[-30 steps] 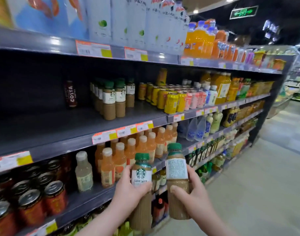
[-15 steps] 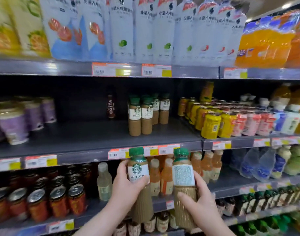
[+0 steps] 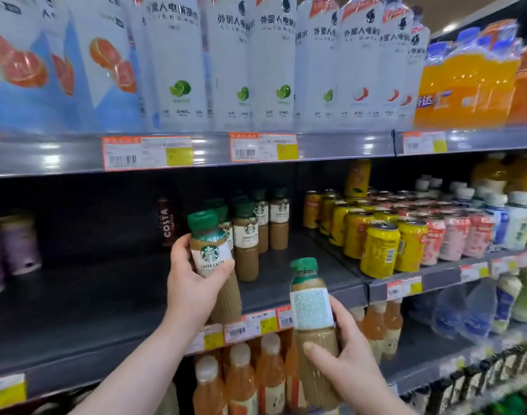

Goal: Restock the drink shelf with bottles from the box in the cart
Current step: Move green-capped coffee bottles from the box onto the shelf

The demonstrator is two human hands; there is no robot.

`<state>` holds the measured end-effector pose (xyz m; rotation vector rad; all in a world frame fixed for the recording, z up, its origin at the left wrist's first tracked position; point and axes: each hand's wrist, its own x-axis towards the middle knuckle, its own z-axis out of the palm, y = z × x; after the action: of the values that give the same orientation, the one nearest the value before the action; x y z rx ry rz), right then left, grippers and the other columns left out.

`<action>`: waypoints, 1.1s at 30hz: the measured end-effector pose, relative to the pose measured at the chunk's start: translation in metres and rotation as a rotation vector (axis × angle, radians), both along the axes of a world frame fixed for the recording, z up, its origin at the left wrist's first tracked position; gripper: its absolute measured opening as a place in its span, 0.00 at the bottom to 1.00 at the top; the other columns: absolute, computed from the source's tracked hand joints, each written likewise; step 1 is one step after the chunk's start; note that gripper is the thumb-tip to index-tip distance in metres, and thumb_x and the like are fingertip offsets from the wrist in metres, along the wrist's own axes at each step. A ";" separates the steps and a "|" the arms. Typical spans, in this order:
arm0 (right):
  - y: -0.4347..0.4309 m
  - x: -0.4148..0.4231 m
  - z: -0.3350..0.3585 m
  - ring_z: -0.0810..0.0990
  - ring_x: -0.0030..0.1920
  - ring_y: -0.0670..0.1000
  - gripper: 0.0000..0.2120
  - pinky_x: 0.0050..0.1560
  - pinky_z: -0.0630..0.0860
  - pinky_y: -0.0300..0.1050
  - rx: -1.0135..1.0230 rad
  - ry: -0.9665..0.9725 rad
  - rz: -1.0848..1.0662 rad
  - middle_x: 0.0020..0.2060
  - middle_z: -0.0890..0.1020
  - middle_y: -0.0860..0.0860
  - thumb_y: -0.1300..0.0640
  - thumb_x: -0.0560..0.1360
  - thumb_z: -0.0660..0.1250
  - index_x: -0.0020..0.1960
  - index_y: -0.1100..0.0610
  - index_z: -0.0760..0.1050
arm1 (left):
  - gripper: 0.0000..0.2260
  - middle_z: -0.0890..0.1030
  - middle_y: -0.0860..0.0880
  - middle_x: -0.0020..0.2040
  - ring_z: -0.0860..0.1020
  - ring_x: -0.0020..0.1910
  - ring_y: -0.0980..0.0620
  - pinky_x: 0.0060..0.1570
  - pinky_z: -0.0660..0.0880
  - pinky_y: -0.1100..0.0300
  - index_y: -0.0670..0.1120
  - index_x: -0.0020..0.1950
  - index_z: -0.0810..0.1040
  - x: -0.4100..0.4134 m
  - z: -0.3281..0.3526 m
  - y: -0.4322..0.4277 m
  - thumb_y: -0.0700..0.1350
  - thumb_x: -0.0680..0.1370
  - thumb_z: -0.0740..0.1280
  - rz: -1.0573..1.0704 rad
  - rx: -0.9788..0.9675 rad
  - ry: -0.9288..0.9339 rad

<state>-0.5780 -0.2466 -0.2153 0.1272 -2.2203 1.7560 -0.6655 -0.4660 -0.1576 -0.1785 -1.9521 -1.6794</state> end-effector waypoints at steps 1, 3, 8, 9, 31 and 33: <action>-0.001 -0.007 0.002 0.76 0.50 0.30 0.31 0.40 0.72 0.24 -0.001 0.004 -0.008 0.48 0.77 0.26 0.64 0.67 0.73 0.58 0.36 0.67 | 0.30 0.78 0.60 0.51 0.77 0.49 0.62 0.45 0.73 0.62 0.60 0.63 0.64 -0.009 -0.002 0.000 0.45 0.68 0.76 -0.014 0.000 0.002; -0.005 -0.018 0.003 0.76 0.50 0.31 0.31 0.40 0.73 0.25 0.002 0.003 -0.021 0.48 0.77 0.26 0.63 0.67 0.74 0.58 0.35 0.67 | 0.30 0.78 0.61 0.51 0.77 0.50 0.63 0.47 0.73 0.61 0.59 0.63 0.65 -0.024 -0.007 0.000 0.44 0.68 0.76 -0.026 -0.012 0.021; -0.014 -0.046 0.000 0.78 0.48 0.33 0.30 0.39 0.73 0.27 -0.014 0.001 -0.075 0.48 0.79 0.36 0.63 0.67 0.73 0.57 0.34 0.67 | 0.33 0.74 0.54 0.59 0.76 0.53 0.59 0.53 0.72 0.60 0.58 0.65 0.66 -0.050 -0.014 0.000 0.44 0.65 0.77 0.008 -0.076 0.034; -0.014 -0.050 0.000 0.78 0.47 0.32 0.31 0.39 0.73 0.26 -0.015 0.004 -0.079 0.48 0.79 0.35 0.64 0.67 0.73 0.57 0.34 0.67 | 0.33 0.71 0.52 0.61 0.75 0.55 0.56 0.56 0.71 0.58 0.55 0.66 0.66 -0.053 -0.016 0.000 0.44 0.65 0.77 0.018 -0.101 0.025; -0.022 -0.150 0.041 0.76 0.54 0.33 0.34 0.46 0.75 0.29 -0.015 0.109 0.311 0.53 0.79 0.35 0.55 0.61 0.70 0.62 0.35 0.62 | 0.27 0.78 0.52 0.56 0.75 0.57 0.54 0.56 0.72 0.60 0.53 0.60 0.70 -0.055 -0.032 0.001 0.45 0.65 0.78 0.122 -0.279 -0.162; -0.024 -0.156 0.038 0.76 0.56 0.35 0.39 0.49 0.74 0.31 -0.014 0.085 0.340 0.55 0.78 0.39 0.55 0.60 0.70 0.67 0.41 0.58 | 0.27 0.77 0.53 0.56 0.75 0.56 0.55 0.54 0.70 0.62 0.56 0.59 0.68 -0.055 -0.032 0.002 0.45 0.66 0.77 0.123 -0.280 -0.158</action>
<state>-0.7344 -0.2703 -0.1770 0.5972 -2.2254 1.8906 -0.7202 -0.4643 -0.1893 -0.0282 -2.2637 -1.3732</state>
